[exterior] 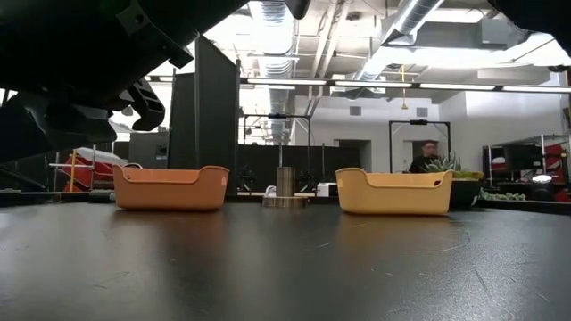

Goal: Sort batteries
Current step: Put the silver battery into the orange bin

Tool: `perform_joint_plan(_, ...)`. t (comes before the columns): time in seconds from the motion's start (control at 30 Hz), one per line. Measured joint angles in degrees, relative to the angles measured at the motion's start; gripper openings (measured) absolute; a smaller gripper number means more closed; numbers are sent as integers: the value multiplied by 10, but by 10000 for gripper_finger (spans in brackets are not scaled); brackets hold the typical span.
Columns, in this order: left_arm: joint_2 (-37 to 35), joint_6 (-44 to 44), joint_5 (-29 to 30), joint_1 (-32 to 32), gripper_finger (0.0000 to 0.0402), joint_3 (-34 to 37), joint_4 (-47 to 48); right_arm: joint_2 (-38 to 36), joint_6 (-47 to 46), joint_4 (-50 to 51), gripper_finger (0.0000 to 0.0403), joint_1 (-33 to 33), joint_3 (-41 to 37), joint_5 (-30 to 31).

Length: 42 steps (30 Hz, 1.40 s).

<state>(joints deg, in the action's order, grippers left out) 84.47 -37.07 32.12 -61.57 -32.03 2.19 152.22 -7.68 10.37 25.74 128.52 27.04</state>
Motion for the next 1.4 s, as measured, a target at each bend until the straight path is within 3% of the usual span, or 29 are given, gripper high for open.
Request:
perform_joint_plan(0.5, 1, -45, 7, -27, 264, 15, -15, 0, 0, 1, 248, 0, 0, 0)
perform_joint_plan(0.8, 68, -68, 22, -39, 263, 13, -53, 0, 2, 2, 248, 0, 0, 0)
perform_joint_plan(1.4, 67, -26, 52, -21, 263, 10, -80, 0, 1, 3, 248, 0, 0, 0)
